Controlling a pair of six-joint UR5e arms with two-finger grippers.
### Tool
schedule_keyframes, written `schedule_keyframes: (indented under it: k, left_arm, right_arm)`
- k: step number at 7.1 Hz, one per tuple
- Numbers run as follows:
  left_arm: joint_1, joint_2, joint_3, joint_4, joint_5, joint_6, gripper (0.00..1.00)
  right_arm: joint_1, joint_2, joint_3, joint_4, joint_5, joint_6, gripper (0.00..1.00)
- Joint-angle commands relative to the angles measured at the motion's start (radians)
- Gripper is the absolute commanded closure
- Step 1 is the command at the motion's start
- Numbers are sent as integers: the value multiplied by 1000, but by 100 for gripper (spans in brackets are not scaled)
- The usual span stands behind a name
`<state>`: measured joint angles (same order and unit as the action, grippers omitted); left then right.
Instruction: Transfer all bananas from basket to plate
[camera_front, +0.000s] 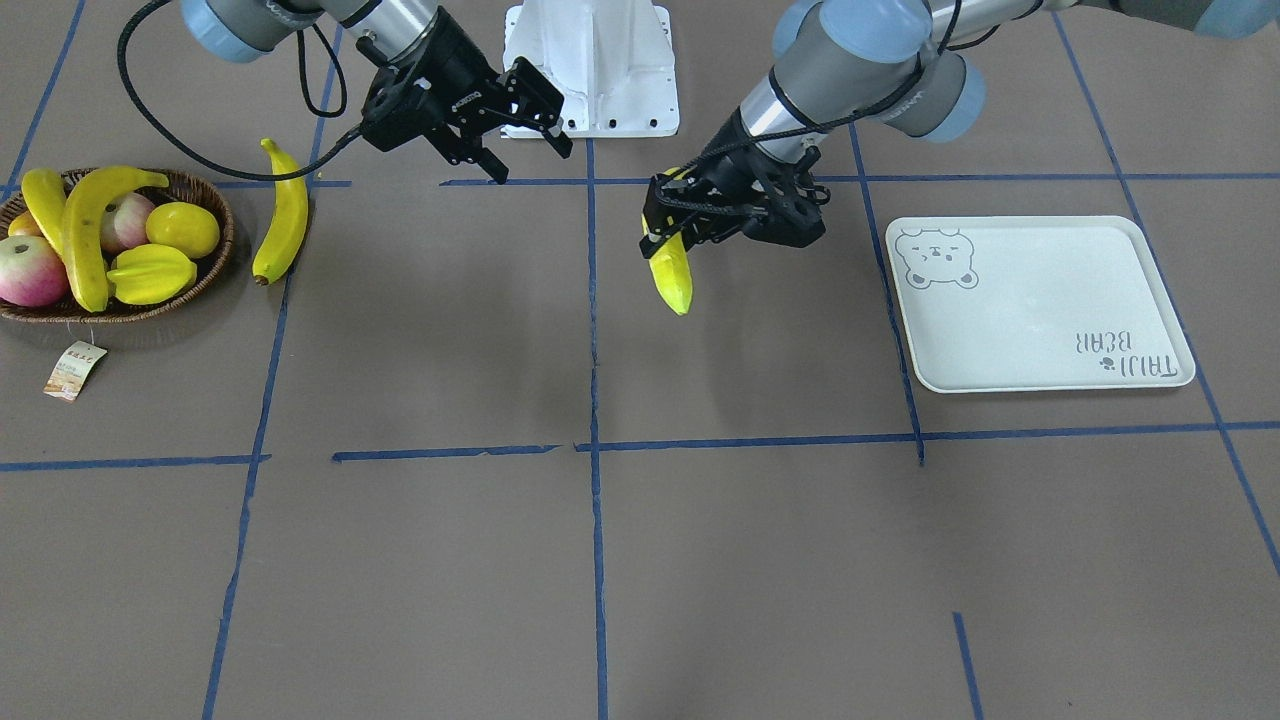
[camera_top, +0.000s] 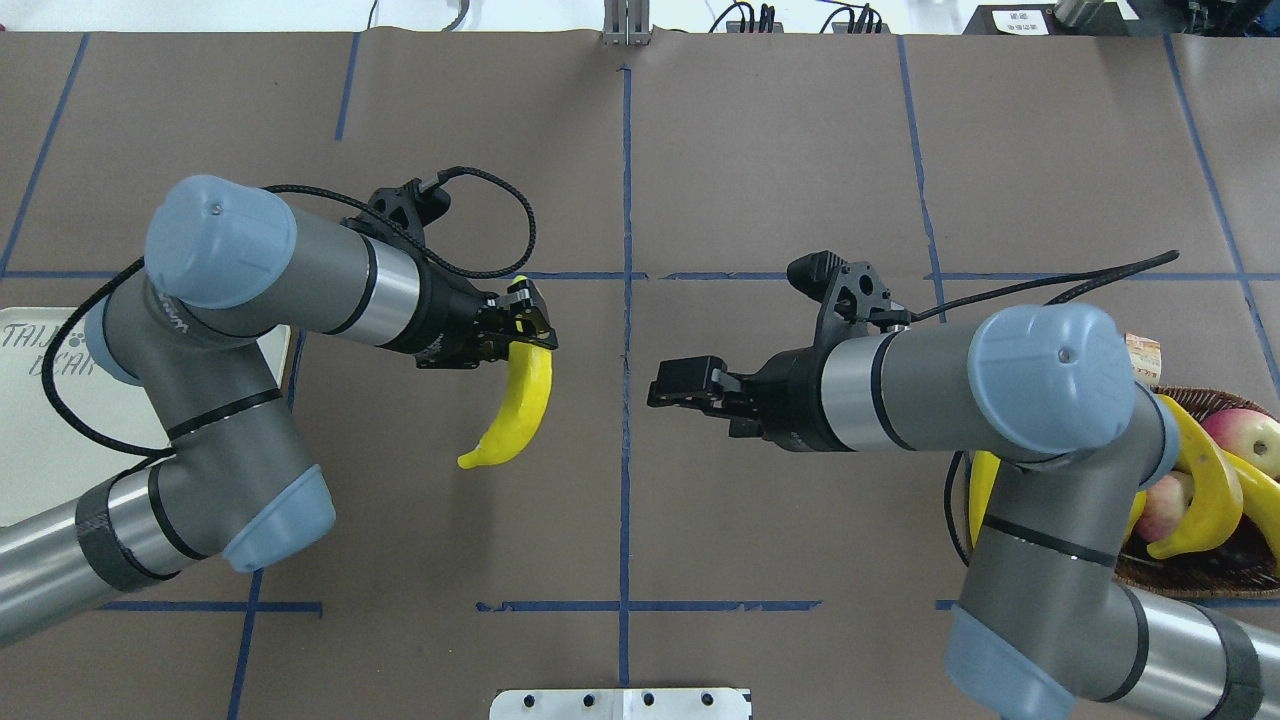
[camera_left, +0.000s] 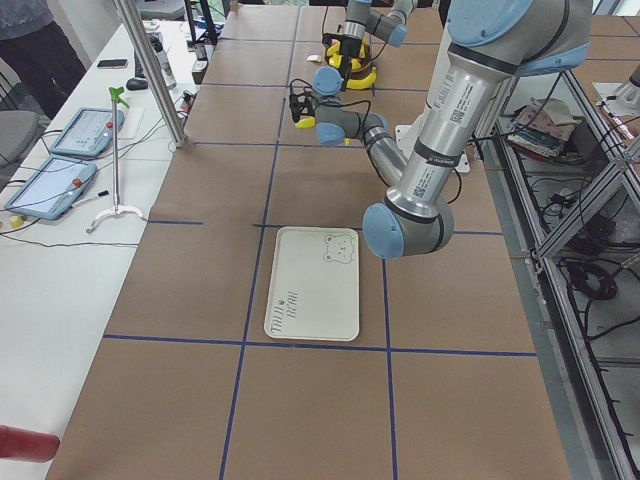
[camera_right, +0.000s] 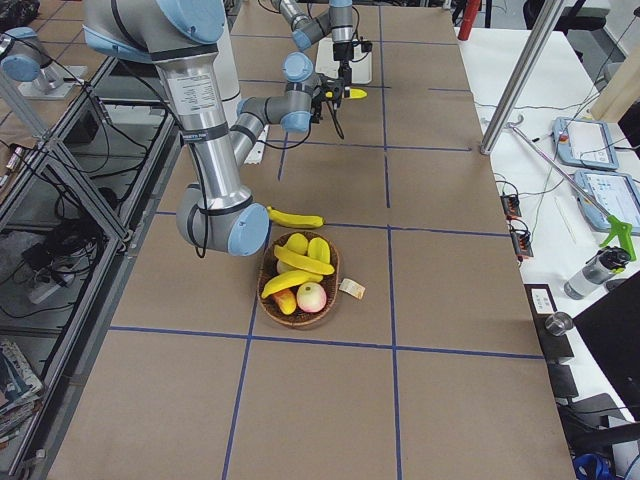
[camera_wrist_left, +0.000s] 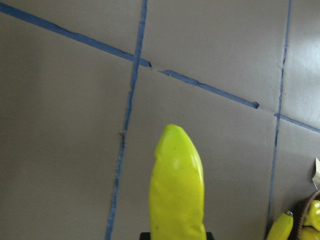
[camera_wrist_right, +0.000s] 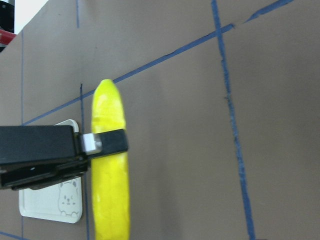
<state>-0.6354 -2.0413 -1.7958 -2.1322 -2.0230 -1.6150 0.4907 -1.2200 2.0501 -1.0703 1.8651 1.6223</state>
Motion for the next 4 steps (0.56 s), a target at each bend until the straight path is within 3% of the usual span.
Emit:
schedule_keyframes:
  k: [1,3,4]
  left_arm:
    - [-47,50,-71,221,1,53,100]
    - [-119,157,-207,540,14,189,100]
    - [-151,206,-229,636,12,264,100]
  right_arm:
    - [115,-21,56,-245,126,-30,0]
    - [159,-32,117,-520,167,-224,0]
    - [175,-52,148,-637,172,-349,0]
